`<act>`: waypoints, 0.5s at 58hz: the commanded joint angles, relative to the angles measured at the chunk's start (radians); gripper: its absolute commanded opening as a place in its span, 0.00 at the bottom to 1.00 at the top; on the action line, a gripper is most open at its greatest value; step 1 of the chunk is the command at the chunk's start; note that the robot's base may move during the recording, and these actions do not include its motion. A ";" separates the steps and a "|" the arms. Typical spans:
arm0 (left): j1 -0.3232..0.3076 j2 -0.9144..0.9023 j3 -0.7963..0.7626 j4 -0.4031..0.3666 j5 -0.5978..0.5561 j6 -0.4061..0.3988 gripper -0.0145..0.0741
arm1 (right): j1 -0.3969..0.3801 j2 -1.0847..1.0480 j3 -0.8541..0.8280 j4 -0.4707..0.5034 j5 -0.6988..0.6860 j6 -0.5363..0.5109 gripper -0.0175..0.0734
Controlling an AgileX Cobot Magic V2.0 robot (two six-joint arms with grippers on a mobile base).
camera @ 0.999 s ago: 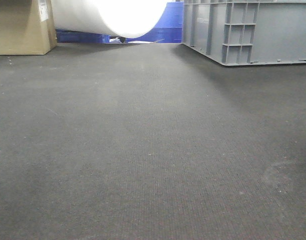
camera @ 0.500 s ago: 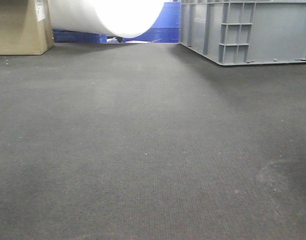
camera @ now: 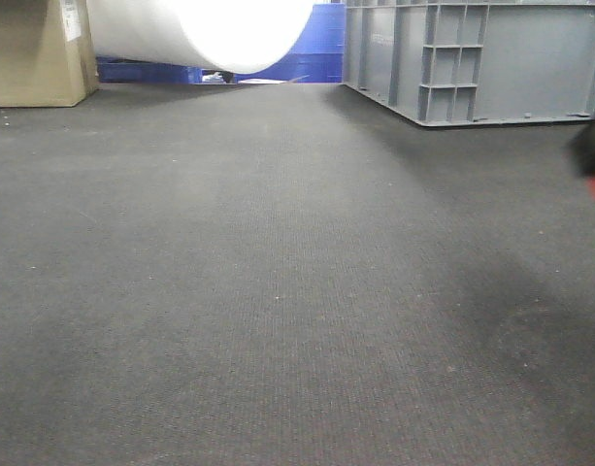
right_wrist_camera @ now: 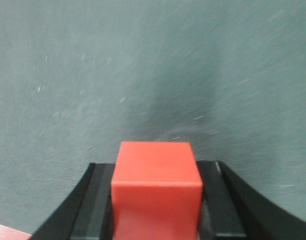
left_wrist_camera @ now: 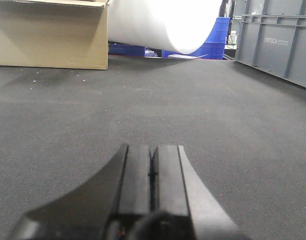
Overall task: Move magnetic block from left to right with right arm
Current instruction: 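Lower the red cube with the right gripper onto the carpet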
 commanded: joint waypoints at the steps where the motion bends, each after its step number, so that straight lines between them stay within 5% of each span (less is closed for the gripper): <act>1: -0.005 -0.008 0.009 -0.007 -0.083 -0.009 0.03 | 0.077 0.078 -0.087 -0.089 -0.020 0.150 0.49; 12: -0.005 -0.008 0.009 -0.007 -0.083 -0.009 0.03 | 0.241 0.290 -0.264 -0.239 0.174 0.467 0.49; 29: -0.005 -0.008 0.009 -0.007 -0.083 -0.009 0.03 | 0.383 0.568 -0.526 -0.240 0.310 0.480 0.49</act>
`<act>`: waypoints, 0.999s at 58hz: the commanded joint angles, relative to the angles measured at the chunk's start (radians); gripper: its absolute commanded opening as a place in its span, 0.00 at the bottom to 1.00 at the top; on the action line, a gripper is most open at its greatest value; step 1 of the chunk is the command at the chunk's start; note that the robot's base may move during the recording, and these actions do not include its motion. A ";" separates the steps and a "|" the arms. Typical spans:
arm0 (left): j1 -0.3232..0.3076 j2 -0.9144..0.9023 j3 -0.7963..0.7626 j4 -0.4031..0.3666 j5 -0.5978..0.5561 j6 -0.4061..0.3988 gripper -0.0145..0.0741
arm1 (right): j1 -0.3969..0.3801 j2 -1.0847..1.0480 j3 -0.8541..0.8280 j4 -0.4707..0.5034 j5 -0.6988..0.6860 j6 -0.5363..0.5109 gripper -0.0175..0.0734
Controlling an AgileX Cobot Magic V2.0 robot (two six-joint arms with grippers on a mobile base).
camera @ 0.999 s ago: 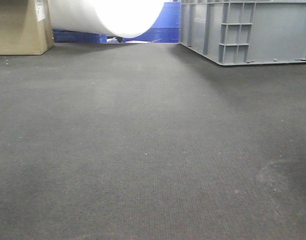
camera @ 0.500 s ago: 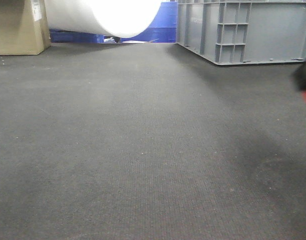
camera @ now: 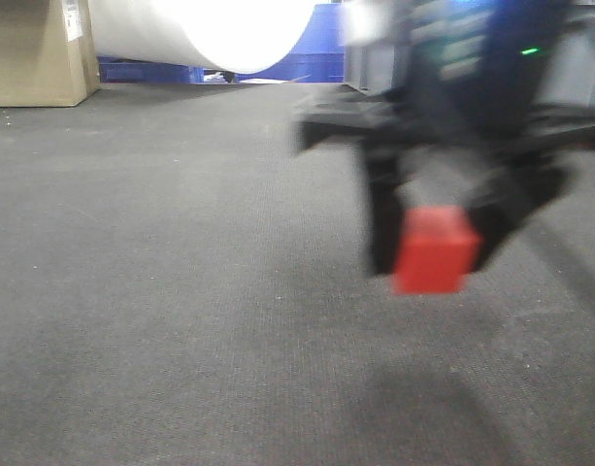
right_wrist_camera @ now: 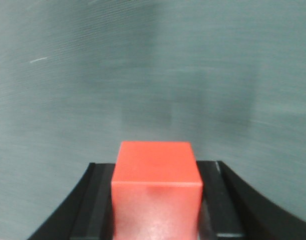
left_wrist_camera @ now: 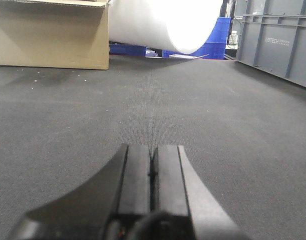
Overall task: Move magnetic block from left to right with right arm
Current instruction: 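Lower the red cube with the right gripper onto the carpet, then open the right gripper and raise it away from the cube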
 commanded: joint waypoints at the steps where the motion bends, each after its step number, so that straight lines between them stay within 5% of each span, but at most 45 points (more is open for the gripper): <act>1: -0.005 -0.008 0.009 -0.007 -0.083 -0.009 0.03 | 0.023 0.032 -0.098 -0.015 0.019 0.006 0.49; 17: -0.005 -0.008 0.009 -0.007 -0.083 -0.009 0.03 | 0.035 0.170 -0.287 -0.012 0.097 0.006 0.49; 37: -0.005 -0.008 0.009 -0.007 -0.083 -0.009 0.03 | 0.035 0.215 -0.311 0.066 0.032 0.027 0.49; 58: -0.005 -0.008 0.009 -0.007 -0.083 -0.009 0.03 | 0.033 0.220 -0.311 0.027 0.040 0.091 0.80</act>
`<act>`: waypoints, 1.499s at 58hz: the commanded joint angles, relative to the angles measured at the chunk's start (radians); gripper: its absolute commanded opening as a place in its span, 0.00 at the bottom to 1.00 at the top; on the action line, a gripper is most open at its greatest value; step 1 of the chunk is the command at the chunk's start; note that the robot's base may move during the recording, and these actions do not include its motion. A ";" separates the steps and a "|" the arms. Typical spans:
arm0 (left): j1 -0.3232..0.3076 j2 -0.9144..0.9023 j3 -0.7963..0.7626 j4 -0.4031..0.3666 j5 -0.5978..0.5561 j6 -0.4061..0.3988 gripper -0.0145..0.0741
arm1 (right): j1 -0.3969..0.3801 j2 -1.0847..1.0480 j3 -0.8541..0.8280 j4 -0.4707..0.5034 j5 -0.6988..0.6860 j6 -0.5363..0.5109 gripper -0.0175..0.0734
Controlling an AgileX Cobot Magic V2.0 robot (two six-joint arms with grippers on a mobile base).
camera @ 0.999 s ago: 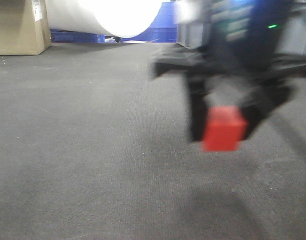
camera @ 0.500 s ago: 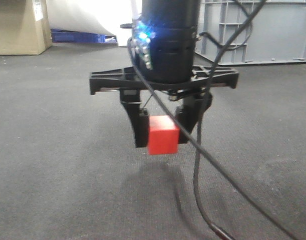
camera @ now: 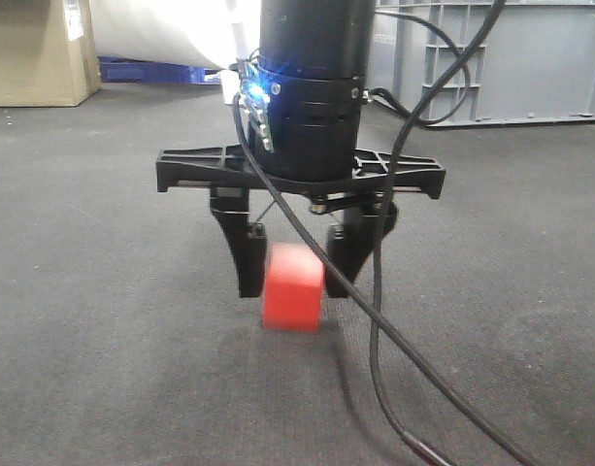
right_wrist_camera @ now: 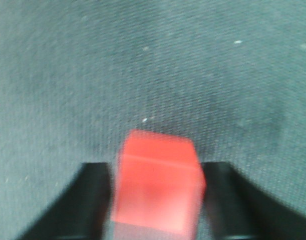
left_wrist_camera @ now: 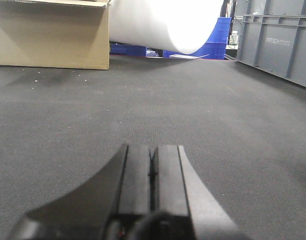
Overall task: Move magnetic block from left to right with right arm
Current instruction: 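Open the right gripper and raise it away from the cube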
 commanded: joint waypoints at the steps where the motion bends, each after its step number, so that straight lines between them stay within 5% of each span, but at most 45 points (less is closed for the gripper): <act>1: -0.005 -0.008 0.009 -0.007 -0.083 -0.009 0.03 | -0.003 -0.048 -0.033 -0.031 -0.004 0.013 0.80; 21: -0.005 -0.008 0.009 -0.007 -0.083 -0.009 0.03 | -0.001 -0.134 -0.033 -0.072 0.007 -0.001 0.80; 30: -0.005 -0.008 0.009 -0.007 -0.083 -0.009 0.03 | 0.000 -0.216 -0.010 -0.080 0.001 -0.117 0.79; 44: -0.005 -0.008 0.009 -0.007 -0.083 -0.009 0.03 | -0.035 -0.345 0.106 -0.081 -0.040 -0.224 0.49; 55: -0.005 -0.008 0.009 -0.007 -0.083 -0.009 0.03 | -0.143 -0.475 0.252 -0.080 -0.162 -0.269 0.24; 66: -0.005 -0.008 0.009 -0.007 -0.083 -0.009 0.03 | -0.279 -0.598 0.383 -0.031 -0.251 -0.427 0.25; 78: -0.005 -0.008 0.009 -0.007 -0.083 -0.009 0.03 | -0.452 -0.740 0.555 0.095 -0.458 -0.733 0.25; 87: -0.005 -0.008 0.009 -0.007 -0.083 -0.009 0.03 | -0.570 -0.868 0.711 0.106 -0.675 -0.788 0.25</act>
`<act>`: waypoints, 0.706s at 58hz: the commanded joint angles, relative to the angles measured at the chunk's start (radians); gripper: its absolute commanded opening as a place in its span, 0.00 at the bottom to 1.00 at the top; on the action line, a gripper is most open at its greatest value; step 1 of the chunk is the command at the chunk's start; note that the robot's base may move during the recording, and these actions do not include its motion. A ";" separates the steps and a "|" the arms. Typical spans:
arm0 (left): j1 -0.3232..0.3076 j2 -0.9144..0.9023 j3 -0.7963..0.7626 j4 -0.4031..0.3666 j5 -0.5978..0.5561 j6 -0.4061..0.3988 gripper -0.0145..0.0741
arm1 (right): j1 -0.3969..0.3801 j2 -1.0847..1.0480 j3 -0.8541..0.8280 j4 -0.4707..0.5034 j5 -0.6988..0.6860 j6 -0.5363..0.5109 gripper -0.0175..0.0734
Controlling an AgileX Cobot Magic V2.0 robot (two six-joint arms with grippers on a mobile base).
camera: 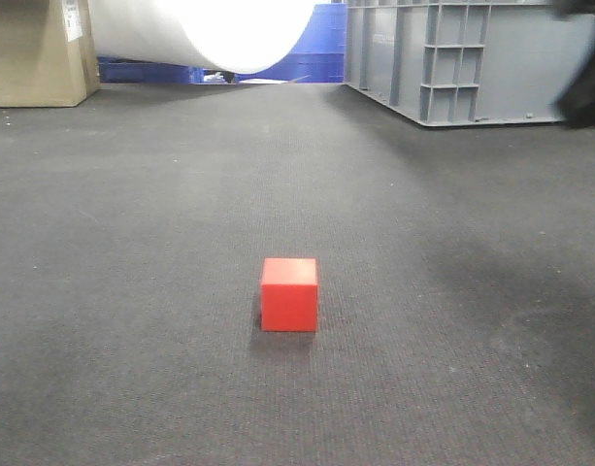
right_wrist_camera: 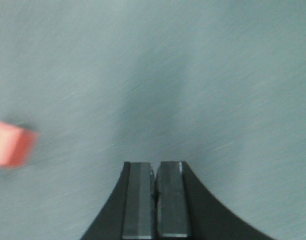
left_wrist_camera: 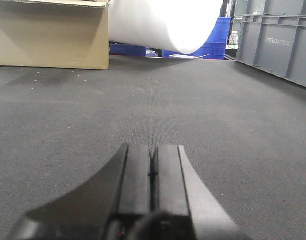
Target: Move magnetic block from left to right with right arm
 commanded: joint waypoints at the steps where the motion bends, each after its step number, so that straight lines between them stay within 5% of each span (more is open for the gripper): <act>1: -0.005 -0.008 0.009 -0.007 -0.083 -0.009 0.03 | -0.061 -0.099 0.058 0.012 -0.202 -0.040 0.25; 19: -0.005 -0.008 0.009 -0.007 -0.083 -0.009 0.03 | -0.160 -0.384 0.401 0.012 -0.679 -0.040 0.25; 41: -0.005 -0.008 0.009 -0.007 -0.083 -0.009 0.03 | -0.160 -0.783 0.573 0.012 -0.665 -0.040 0.25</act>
